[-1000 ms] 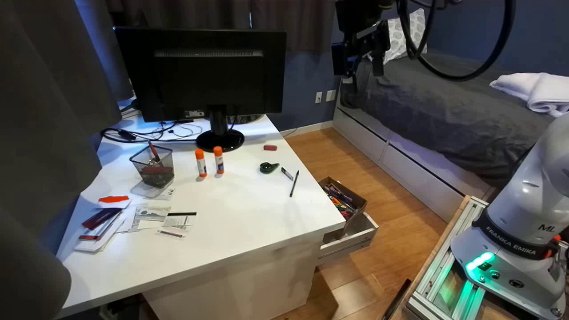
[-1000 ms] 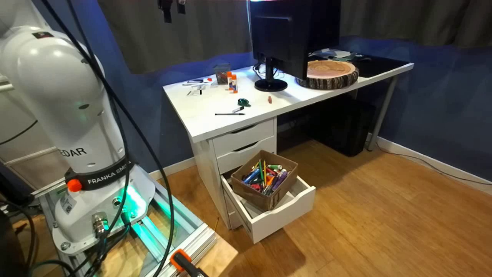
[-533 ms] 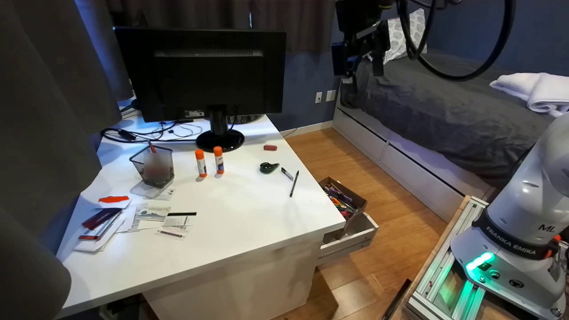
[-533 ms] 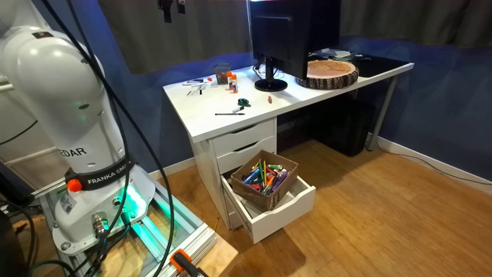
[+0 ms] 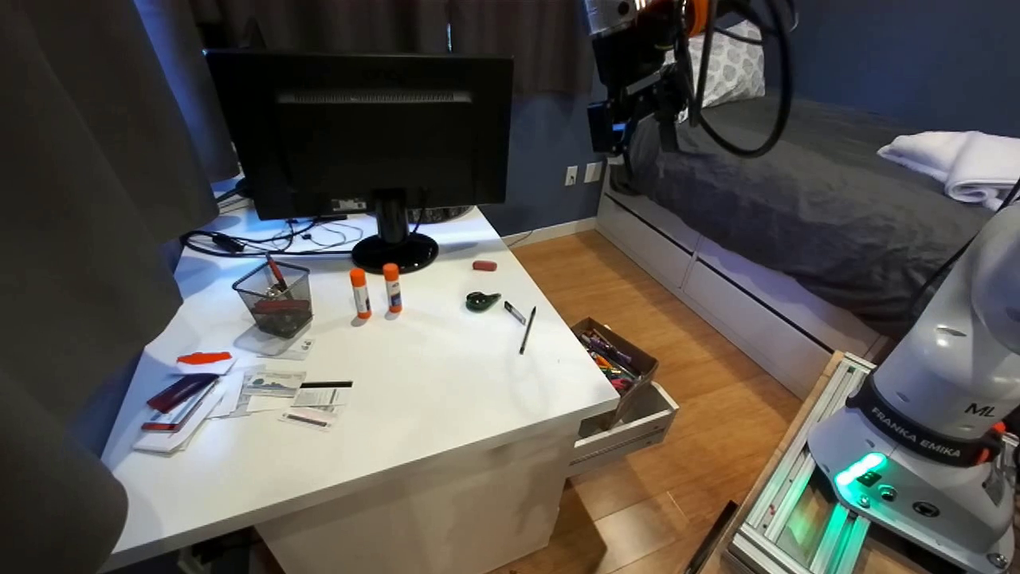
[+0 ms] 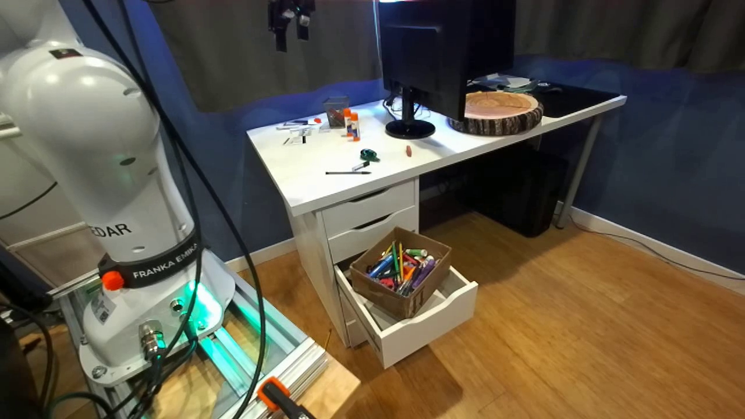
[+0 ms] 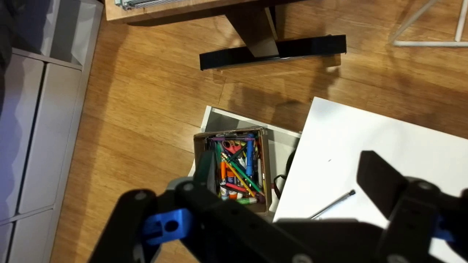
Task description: Remove the purple marker from the box in the drawer and put it on the counter
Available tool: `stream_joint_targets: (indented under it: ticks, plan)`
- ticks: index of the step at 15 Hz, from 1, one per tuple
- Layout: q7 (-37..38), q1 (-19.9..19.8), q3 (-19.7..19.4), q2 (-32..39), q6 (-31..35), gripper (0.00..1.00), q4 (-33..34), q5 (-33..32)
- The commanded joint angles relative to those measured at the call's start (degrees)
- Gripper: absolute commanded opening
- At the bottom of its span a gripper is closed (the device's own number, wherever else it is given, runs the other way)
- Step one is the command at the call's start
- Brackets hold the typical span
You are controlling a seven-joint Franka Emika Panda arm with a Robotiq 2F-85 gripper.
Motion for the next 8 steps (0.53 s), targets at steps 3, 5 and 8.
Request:
stream_joint_targets:
  ticks: [3, 5, 8]
  plan:
    - [-7.5, -0.2, -6.2, 9.4, 9.2, 1.0, -1.1, -3.0]
    - [-10.1, -0.4, -8.0, 11.0, 14.3, 1.0, -2.9, -3.5]
    - [-13.3, -1.1, -10.5, 12.1, 20.6, 1.0, -6.2, -3.6]
